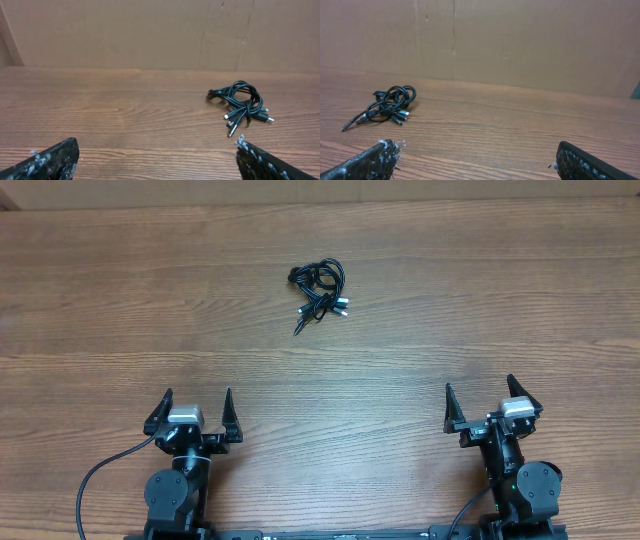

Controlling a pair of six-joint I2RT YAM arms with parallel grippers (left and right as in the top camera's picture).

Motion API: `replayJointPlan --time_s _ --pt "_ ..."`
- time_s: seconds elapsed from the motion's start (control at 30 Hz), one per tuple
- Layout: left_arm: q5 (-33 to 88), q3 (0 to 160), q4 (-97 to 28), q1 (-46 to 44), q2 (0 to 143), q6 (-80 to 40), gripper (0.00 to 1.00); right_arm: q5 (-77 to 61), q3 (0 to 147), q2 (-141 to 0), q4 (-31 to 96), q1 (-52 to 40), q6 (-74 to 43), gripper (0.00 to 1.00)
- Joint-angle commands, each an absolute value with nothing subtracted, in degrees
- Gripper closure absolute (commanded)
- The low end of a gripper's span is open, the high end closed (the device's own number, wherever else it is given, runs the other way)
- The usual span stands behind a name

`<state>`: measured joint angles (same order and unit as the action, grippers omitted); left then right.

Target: Untangle cables

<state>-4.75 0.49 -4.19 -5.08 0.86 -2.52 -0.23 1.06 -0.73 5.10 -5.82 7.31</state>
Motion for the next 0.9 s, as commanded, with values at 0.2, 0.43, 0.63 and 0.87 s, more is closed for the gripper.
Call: replayJointPlan --time_s 0.2,0.43,0.63,0.87 --pt "-4.47 0.30 -4.10 -4.47 0.36 -1.26 0.00 -0.69 0.45 -0.19 4.82 -6.04 7.38 0.00" --pt "-4.47 0.30 -4.10 -4.47 0.36 -1.26 0.00 -0.69 0.45 -0.19 4.84 -6.04 7.38 0.00" --pt "-4.47 0.30 -4.10 -4.47 0.36 -1.23 0.00 -0.69 0.45 -0.19 4.84 -6.04 7.38 0.00" --pt "-5.91 0.30 -4.01 -4.47 0.36 -1.26 0.00 -0.69 0.45 -0.19 4.84 -6.04 7.38 0.00"
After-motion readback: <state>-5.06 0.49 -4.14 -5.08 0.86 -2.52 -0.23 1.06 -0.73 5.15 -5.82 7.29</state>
